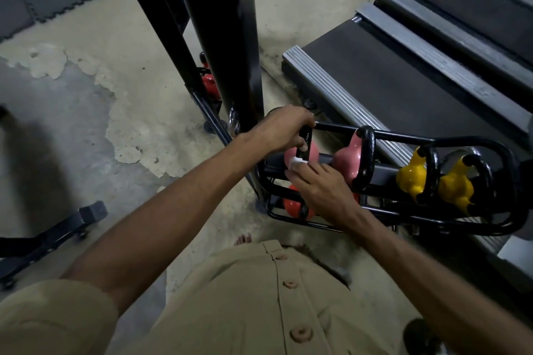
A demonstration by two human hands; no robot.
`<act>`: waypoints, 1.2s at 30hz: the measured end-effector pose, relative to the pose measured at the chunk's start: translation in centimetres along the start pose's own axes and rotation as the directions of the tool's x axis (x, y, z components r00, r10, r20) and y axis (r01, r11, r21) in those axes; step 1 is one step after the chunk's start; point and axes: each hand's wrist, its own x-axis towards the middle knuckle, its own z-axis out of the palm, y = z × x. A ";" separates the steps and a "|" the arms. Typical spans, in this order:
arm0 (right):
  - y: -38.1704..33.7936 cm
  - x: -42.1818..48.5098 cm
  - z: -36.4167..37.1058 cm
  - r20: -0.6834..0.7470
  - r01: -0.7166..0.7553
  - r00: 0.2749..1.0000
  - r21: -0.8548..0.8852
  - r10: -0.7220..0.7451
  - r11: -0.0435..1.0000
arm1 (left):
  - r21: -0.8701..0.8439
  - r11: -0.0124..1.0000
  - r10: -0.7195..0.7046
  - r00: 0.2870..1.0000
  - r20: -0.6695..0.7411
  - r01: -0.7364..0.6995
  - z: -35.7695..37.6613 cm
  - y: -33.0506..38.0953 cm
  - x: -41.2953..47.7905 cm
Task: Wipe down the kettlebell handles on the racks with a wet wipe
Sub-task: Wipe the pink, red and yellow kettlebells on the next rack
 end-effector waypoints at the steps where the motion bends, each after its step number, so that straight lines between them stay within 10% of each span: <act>1: 0.2 0.5 -0.3 0.078 0.007 0.997 -0.066 -0.001 0.998 | -0.007 1.000 -0.001 1.000 -0.002 0.001 0.0 0.0 0.0; 9: -0.8 3.2 -3.5 0.382 -0.032 0.919 -0.166 0.094 0.986 | -0.028 1.000 -0.007 1.000 0.004 0.007 0.4 0.5 0.4; 13: -0.2 0.7 -3.3 0.220 0.034 0.975 -0.045 -0.023 0.998 | -0.054 0.998 -0.011 1.000 -0.001 0.011 0.3 0.3 0.3; 16: -0.1 -1.1 -1.2 0.061 -0.240 0.971 0.162 0.233 0.957 | -0.080 0.996 -0.038 0.999 0.000 0.038 0.2 -0.1 0.0; 20: -1.5 -0.7 -0.8 0.150 -0.575 0.684 0.713 0.714 0.401 | -0.069 0.997 -0.036 0.999 0.003 0.037 -0.1 0.0 -0.3; 22: -1.9 -0.1 -1.3 0.353 -0.529 0.548 0.848 0.758 -0.013 | -0.062 0.998 -0.018 1.000 -0.001 0.018 -0.1 0.0 -0.2; 25: -1.1 1.2 -1.7 0.529 -0.437 0.483 0.836 0.698 -0.332 | -0.040 0.999 0.015 1.000 -0.005 -0.015 -0.1 -0.1 -0.2; 31: 1.0 2.8 -1.4 0.668 -0.301 0.413 0.741 0.619 -0.600 | -0.323 0.943 -0.113 0.989 -0.091 0.078 2.6 -0.1 -2.4; 36: -0.6 2.3 -2.0 0.639 -0.470 0.354 0.753 0.683 -0.461 | -0.733 0.638 -0.385 0.922 -0.038 0.236 8.4 0.7 -6.8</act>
